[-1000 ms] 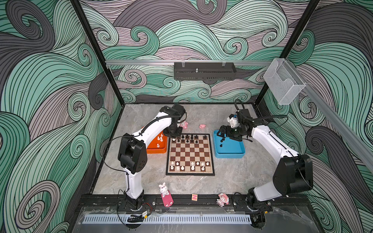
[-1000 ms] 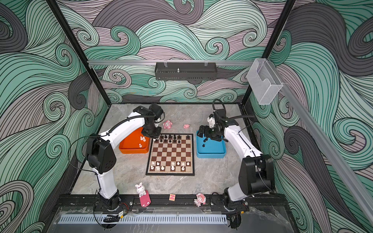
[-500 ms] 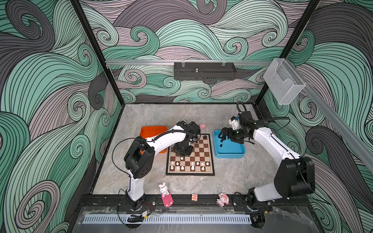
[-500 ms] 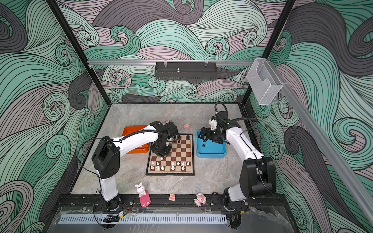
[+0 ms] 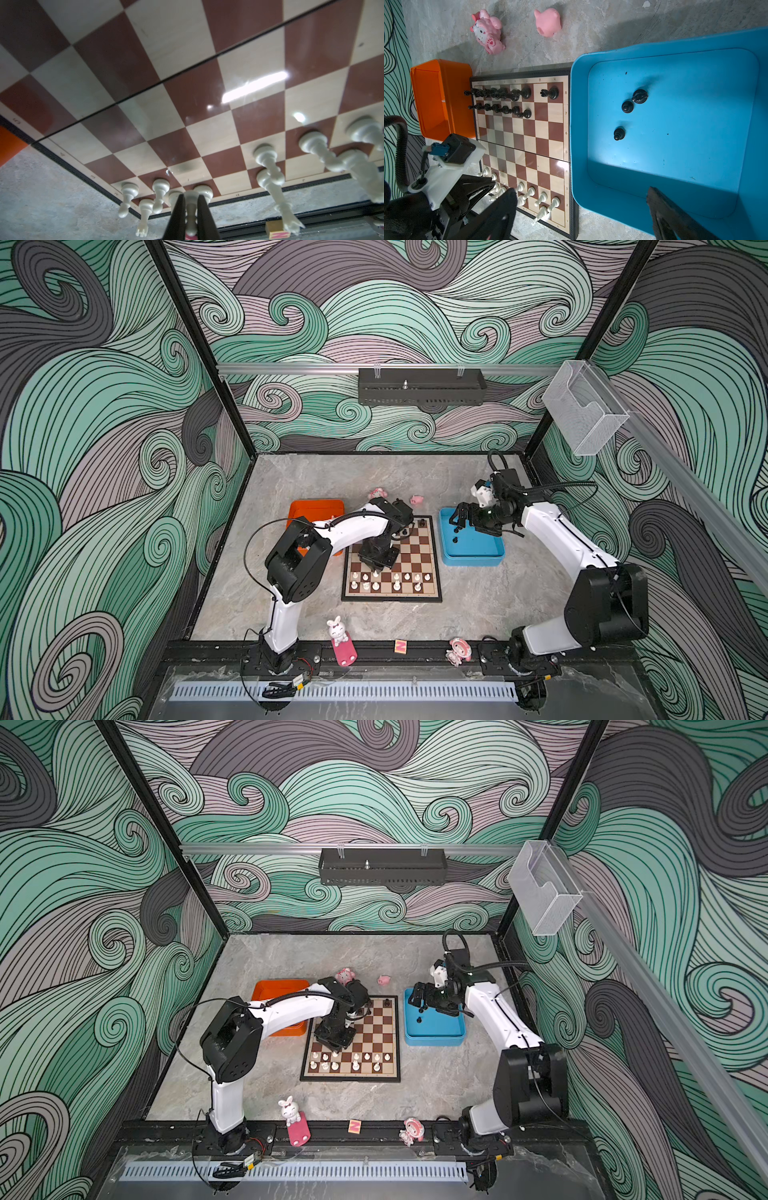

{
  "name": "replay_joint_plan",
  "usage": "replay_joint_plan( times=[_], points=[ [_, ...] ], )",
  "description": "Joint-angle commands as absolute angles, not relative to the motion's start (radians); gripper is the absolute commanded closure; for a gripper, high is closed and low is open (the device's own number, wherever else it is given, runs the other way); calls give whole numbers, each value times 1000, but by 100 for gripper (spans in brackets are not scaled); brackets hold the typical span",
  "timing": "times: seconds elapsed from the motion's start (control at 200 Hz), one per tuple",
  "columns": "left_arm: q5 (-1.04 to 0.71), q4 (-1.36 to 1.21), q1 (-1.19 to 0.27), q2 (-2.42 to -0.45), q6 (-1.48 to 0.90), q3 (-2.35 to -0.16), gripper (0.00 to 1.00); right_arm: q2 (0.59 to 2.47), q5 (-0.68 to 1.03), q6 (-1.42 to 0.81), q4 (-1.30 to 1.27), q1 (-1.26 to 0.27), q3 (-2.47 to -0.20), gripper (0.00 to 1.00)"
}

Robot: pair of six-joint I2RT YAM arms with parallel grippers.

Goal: Set up the chess pieces on the board
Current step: 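Lower the white piece onto a square in the board's nearest row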

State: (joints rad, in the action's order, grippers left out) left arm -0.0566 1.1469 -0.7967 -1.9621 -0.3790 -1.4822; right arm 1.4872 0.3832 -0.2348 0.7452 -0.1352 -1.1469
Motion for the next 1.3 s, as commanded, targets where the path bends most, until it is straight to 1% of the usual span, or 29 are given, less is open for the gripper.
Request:
replay_joint_plan(
  times=[0.0,0.63,1.296],
  points=[
    [-66,1139,-805,-1982,-398,-1480,88,1494,395,-216,756,-130,-1143,3],
    [-66,1111,-805,-2011,-400,-1453,88,1517,395,-214,755,-126,-1150,3],
    [-42,1130,-805,-1991,-403,-1484,72,1514,397,-215,755,-123,-1151,3]
  ],
)
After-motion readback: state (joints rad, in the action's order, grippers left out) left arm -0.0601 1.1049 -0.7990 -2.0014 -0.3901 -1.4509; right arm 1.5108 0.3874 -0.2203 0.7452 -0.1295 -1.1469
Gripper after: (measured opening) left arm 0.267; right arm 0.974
